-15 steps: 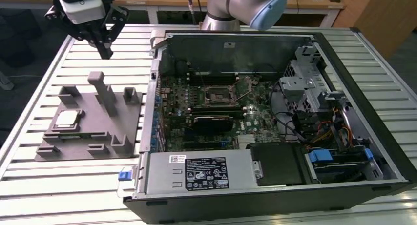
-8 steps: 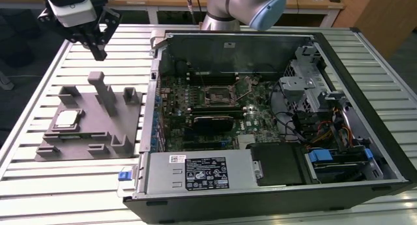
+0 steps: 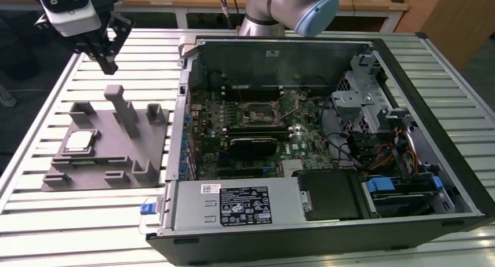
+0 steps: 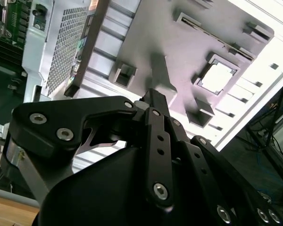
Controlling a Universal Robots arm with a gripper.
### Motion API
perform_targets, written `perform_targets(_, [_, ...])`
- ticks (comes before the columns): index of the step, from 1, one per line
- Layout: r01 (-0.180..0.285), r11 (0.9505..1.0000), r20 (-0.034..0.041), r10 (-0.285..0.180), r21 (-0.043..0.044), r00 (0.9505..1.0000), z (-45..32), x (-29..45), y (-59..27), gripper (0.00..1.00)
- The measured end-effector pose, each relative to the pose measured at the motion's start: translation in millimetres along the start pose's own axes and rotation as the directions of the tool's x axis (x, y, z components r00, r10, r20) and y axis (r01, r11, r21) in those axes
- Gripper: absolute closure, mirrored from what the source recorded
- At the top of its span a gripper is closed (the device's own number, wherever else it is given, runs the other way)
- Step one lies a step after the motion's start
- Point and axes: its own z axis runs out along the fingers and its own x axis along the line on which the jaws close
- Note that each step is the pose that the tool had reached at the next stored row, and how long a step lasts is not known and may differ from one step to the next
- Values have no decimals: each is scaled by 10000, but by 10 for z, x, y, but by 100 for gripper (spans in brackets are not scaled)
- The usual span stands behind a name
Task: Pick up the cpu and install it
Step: 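Reach for the cpu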
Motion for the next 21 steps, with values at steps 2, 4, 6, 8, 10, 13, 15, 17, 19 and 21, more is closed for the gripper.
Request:
perform_targets(2, [-1,10000,-1,1,1,10000,15,46,-3,89])
perform_targets(4, [-3,10000,0,3,1,10000,32,89,-5,89])
perform_targets(6, [-3,10000,1,3,0,10000,50,124,-5,89])
perform_targets(8, [-3,10000,0,3,1,10000,67,161,-5,89])
perform_targets(10, [-4,10000,0,4,1,10000,84,197,-5,89])
perform_targets(13, [-5,10000,1,5,0,10000,112,244,-4,89])
perform_targets(15, [-4,10000,-1,4,2,10000,127,280,-4,89])
perform_targets(17, [-5,10000,0,5,1,10000,145,320,-5,89])
perform_targets(19, [-5,10000,0,5,0,10000,162,360,-5,89])
perform_targets(21, [-5,10000,0,5,1,10000,179,402,-6,89])
